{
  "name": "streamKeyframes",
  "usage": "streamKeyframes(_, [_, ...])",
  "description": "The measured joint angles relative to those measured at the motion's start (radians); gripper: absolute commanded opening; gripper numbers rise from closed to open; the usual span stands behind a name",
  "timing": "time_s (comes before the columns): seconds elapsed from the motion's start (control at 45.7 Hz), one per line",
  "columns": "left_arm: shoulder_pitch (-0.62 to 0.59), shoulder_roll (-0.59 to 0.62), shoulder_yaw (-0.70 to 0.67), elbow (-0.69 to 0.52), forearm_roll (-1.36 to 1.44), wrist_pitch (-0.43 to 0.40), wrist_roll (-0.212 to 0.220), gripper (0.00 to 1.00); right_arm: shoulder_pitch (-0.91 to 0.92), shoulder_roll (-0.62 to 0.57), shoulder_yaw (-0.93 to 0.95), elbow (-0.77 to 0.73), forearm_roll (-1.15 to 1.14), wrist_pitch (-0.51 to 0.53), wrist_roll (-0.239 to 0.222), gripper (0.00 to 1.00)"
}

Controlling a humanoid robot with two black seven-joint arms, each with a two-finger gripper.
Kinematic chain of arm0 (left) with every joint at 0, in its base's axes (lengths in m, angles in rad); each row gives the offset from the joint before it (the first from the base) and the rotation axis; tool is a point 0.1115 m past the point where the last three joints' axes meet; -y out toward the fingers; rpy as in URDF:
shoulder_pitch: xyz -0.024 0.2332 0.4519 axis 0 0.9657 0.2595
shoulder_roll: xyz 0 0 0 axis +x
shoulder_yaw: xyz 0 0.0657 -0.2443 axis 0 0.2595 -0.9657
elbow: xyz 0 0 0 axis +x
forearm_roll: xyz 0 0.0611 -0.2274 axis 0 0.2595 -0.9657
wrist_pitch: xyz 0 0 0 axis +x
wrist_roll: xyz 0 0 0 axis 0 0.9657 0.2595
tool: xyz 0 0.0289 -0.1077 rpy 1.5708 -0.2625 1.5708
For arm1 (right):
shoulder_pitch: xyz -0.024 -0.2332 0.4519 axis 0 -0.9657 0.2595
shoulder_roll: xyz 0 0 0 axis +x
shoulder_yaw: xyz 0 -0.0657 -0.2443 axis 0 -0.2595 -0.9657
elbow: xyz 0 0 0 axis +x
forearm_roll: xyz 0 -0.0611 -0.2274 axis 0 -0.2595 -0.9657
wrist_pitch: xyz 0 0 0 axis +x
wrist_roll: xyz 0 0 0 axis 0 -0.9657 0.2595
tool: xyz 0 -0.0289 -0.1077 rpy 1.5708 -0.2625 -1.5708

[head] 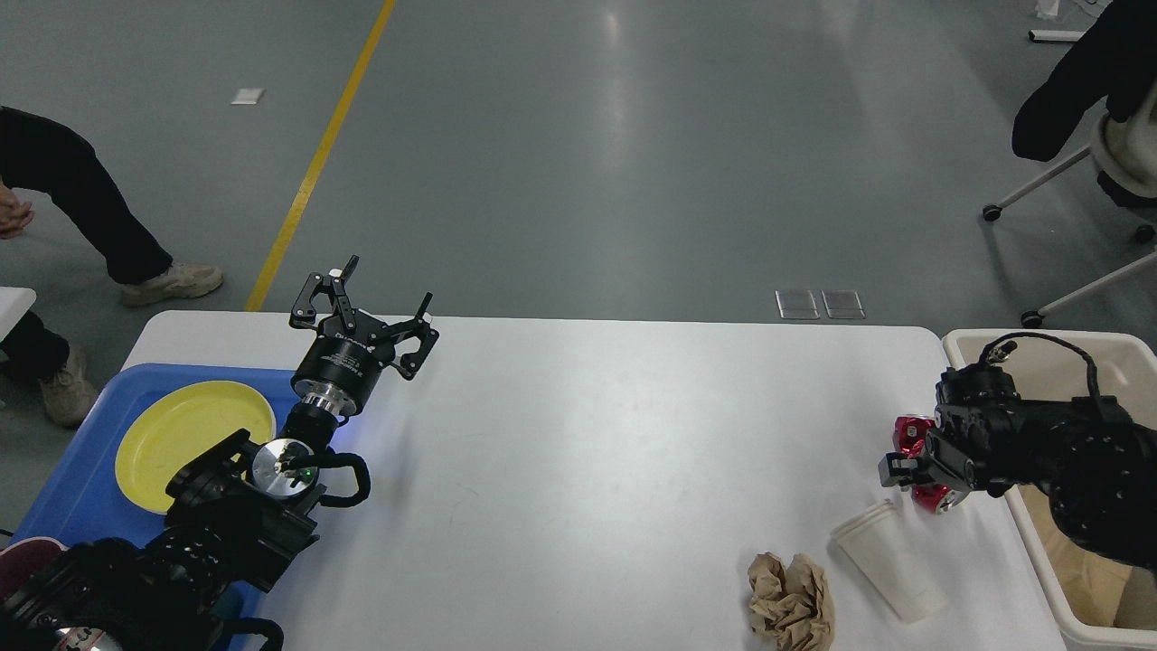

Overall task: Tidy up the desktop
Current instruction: 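Lower the right gripper onto the crushed red can and grasp it, then lift the red can and drop it into the white bin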

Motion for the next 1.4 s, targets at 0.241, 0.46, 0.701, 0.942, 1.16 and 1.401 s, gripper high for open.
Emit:
streamKeyframes(0.241, [0.000, 0.000, 0.000, 0.000, 0.000, 0.000, 0.000, 0.97, -0.034, 0.001, 0.016, -0.026, 0.006, -0.019, 0.000, 0.67])
streamKeyframes(0.46, [0.000, 0.000, 0.000, 0.000, 0.000, 0.000, 0.000, 0.97, -0.037, 0.001, 0.019, -0.025, 0.028, -0.013, -0.011, 0.15])
streamKeyframes(0.701, [0.000, 0.000, 0.000, 0.000, 0.000, 0.000, 0.000, 0.97, -0.026, 0.002, 0.020, -0.012, 0.141, -0.002, -0.014, 0.00])
streamKeyframes(0.942, [0.000, 0.000, 0.000, 0.000, 0.000, 0.000, 0.000, 0.97, -0.007, -0.002, 0.020, -0.001, 0.154, 0.034, -0.014, 0.00])
streamKeyframes(1.16, [0.000, 0.000, 0.000, 0.000, 0.000, 0.000, 0.000, 0.97, 0.140, -0.071, 0.021, 0.043, 0.198, 0.123, -0.006, 0.00])
streamKeyframes(1.401, [0.000, 0.000, 0.000, 0.000, 0.000, 0.000, 0.000, 0.97, 0.454, -0.212, 0.015, 0.233, 0.254, 0.189, -0.001, 0.00])
